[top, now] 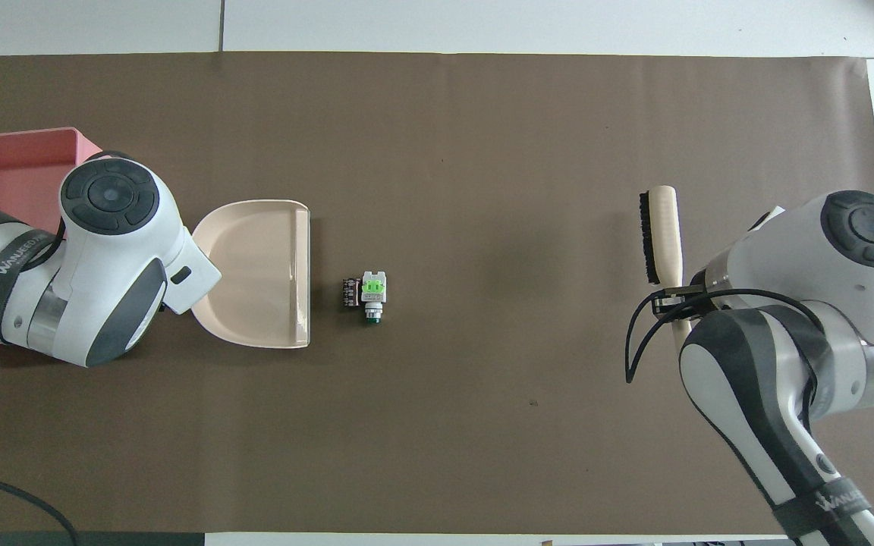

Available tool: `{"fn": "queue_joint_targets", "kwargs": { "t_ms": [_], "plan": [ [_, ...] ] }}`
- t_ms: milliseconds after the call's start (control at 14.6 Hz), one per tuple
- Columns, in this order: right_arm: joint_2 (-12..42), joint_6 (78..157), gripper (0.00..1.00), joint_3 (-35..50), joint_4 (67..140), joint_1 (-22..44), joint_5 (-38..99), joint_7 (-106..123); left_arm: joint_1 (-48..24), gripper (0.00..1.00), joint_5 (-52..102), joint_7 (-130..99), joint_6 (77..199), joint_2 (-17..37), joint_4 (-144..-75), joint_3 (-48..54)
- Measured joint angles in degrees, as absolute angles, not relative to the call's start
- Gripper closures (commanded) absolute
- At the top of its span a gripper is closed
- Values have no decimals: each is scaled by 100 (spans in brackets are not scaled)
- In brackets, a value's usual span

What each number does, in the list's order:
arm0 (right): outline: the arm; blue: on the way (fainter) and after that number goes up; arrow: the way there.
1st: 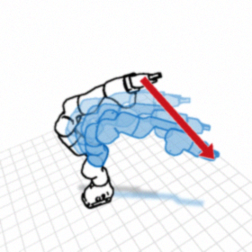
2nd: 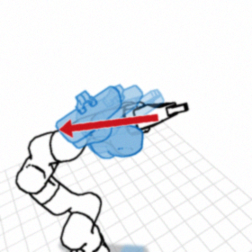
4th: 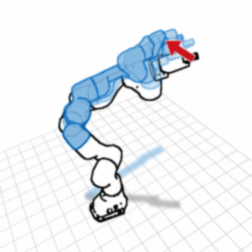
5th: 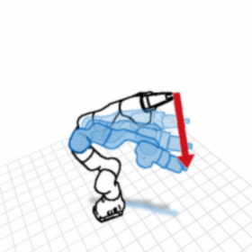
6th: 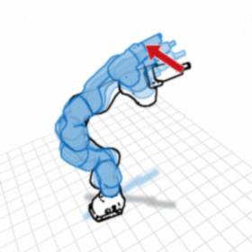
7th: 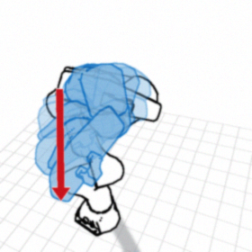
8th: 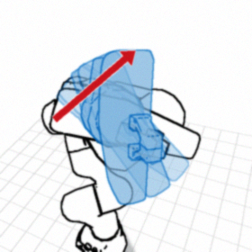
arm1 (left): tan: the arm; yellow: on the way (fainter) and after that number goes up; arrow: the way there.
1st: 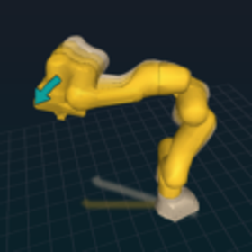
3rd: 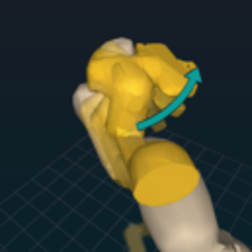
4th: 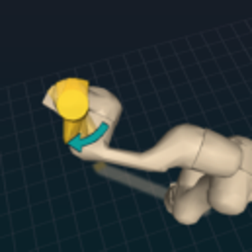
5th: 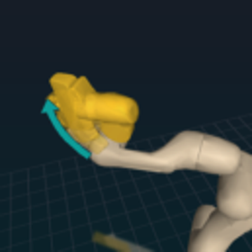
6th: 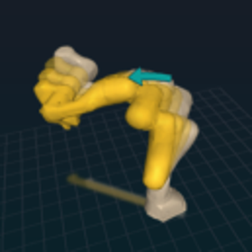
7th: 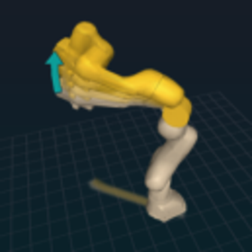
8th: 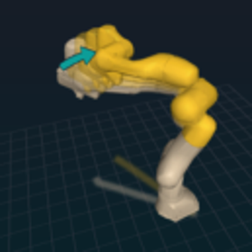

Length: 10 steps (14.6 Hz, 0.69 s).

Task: Clean e-waste and dump in bin
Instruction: 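Lift the brush with the right gripper and carry it toward the dustpan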

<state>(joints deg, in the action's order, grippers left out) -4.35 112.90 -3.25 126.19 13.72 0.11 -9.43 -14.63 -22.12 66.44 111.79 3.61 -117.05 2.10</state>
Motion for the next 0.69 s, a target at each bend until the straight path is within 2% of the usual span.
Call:
{"fn": "queue_joint_targets", "kwargs": {
  "t_ms": [412,687],
  "plan": [
    [100,11669,100,-303,12488,2999,-117,-2788,-1499,100,-2241,6493,11687,371,-12102,219],
    [899,11702,100,-296,11678,3983,-116,-3940,-1635,100,-2490,6200,11751,377,-12229,221]
  ]
}}
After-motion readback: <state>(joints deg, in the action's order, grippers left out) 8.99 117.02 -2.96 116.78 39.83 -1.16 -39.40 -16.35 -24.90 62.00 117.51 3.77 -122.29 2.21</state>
